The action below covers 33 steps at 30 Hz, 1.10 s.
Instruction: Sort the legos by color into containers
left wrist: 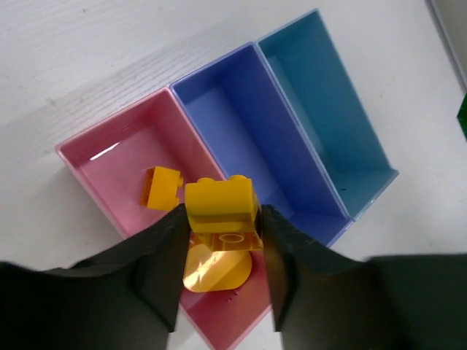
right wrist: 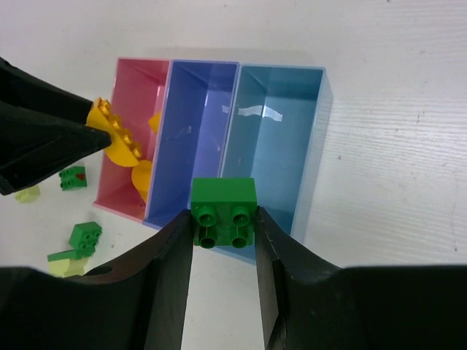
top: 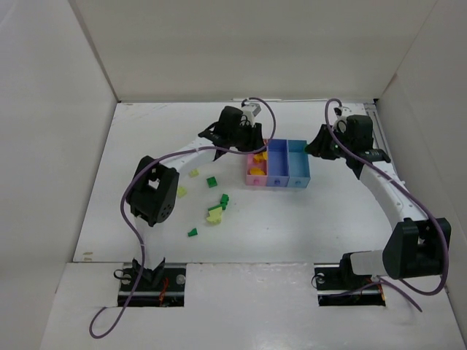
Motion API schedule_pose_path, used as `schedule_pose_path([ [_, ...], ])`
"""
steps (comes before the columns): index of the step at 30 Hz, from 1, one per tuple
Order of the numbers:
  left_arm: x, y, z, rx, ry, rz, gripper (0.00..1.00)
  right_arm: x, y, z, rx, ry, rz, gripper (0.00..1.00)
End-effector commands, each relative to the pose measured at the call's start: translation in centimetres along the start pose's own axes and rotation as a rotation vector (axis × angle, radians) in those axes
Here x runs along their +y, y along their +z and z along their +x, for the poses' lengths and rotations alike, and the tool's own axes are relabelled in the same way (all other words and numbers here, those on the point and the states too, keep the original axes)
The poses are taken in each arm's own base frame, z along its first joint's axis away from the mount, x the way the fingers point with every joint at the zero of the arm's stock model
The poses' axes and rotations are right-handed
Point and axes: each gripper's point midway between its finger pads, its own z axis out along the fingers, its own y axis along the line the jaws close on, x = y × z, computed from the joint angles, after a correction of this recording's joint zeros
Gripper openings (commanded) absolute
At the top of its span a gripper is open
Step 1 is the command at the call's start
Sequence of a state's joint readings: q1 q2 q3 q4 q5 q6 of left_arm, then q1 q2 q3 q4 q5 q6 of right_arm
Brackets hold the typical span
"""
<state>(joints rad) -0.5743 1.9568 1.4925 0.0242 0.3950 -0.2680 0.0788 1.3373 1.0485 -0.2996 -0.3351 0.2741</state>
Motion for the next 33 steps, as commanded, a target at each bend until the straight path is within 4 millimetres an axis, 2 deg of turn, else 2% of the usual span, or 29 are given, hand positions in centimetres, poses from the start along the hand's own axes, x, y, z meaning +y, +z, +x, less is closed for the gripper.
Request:
schedule_pose_path([
  [1, -0.2, -1.4, -3.1, -0.07, 0.034, -0.025, 0.44, 0.8, -0.5, -1.6, -0.035, -0.045, 0.007, 0.0],
  [3, 0.0, -1.4, -3.2, -0.073, 0.034, -0.035, 0.54, 1.1, -0.4, -1.8, -0.045, -0.06, 0.026, 0.0],
  [4, 0.0, -1.5, -2.9, -0.069, 0.032, -0.037, 0.71, 1.9, -0.2, -1.5, -0.039, -0.073, 0.016, 0.0],
  [5, 0.0, -1.6, -2.6, -0.059, 0.029, -0.04, 0.79, 2.2, 0.1, -1.5, -0.037, -0.079, 0.015, 0.0],
  [8, -0.5, -2.7, -3.1, -0.077, 0.055, -0.035, 0.92, 3.2, 0.8, -1.2, -0.022, -0.1, 0.022, 0.02],
  [10, -0.9, -3.4, -3.5, -0.091, 0.06, -0.03, 0.94, 3.6, 1.1, -1.2, -0.016, -0.122, 0.037, 0.02],
  [11, -1.7, -4.5, -3.8, -0.103, 0.067, -0.014, 0.97, 4.7, 1.3, -1.1, -0.008, -0.138, 0.026, 0.04],
  [12, -1.9, -5.2, -3.9, -0.11, 0.069, -0.011, 1.0, 4.7, 2.0, -0.6, 0.018, -0.141, 0.037, 0.04],
  [13, -2.0, -5.9, -3.9, -0.116, 0.068, -0.005, 1.0, 4.8, 2.4, -0.6, 0.017, -0.15, 0.054, 0.04],
  [14, -2.6, -7.4, -4.1, -0.139, 0.077, 0.002, 1.0, 5.8, 2.7, -0.4, 0.024, -0.153, 0.049, 0.04],
  [16, -2.2, -9.1, -4.1, -0.166, 0.058, -0.033, 1.0, 6.0, 4.2, 0.7, 0.067, -0.15, 0.06, 0.05],
  [17, -1.1, -10.0, -4.4, -0.198, 0.019, -0.095, 1.0, 5.9, 4.7, 1.2, 0.079, -0.139, 0.081, 0.05],
  [18, -0.5, -11.4, -3.9, -0.207, 0.002, -0.126, 1.0, 6.5, 5.1, 1.4, 0.086, -0.148, 0.07, 0.06],
  [20, 1.8, -13.4, -2.4, -0.207, -0.086, -0.232, 1.0, 6.0, 6.7, 2.2, 0.121, -0.142, 0.106, 0.1],
  [21, 2.0, -13.7, -2.0, -0.212, -0.108, -0.245, 1.0, 6.6, 6.7, 2.0, 0.113, -0.15, 0.102, 0.1],
  [22, 3.3, -14.4, -1.1, -0.197, -0.158, -0.291, 1.0, 5.7, 7.3, 3.0, 0.143, -0.138, 0.136, 0.13],
  [23, 4.4, -15.0, -0.6, -0.2, -0.197, -0.338, 1.0, 5.8, 7.5, 3.1, 0.148, -0.139, 0.156, 0.17],
  [24, 5.5, -15.7, 0.9, -0.175, -0.257, -0.37, 1.0, 6.1, 7.7, 3.0, 0.142, -0.137, 0.161, 0.32],
  [25, 6.0, -15.9, 1.3, -0.175, -0.286, -0.381, 1.0, 5.8, 7.6, 3.2, 0.149, -0.138, 0.178, 0.32],
  [26, 6.6, -16.2, 2.0, -0.168, -0.313, -0.396, 1.0, 5.6, 7.9, 3.5, 0.161, -0.138, 0.183, 0.43],
  [28, 7.8, -16.4, 3.9, -0.143, -0.346, -0.425, 1.0, 6.2, 7.9, 3.9, 0.161, -0.153, 0.182, 0.51],
  [32, 7.9, -17.3, 5.4, -0.132, -0.388, -0.439, 1.0, 6.9, 7.7, 3.9, 0.146, -0.201, 0.194, 0.67],
  [33, 7.8, -17.5, 5.5, -0.136, -0.387, -0.437, 1.0, 7.5, 7.0, 3.3, 0.123, -0.219, 0.185, 0.69],
])
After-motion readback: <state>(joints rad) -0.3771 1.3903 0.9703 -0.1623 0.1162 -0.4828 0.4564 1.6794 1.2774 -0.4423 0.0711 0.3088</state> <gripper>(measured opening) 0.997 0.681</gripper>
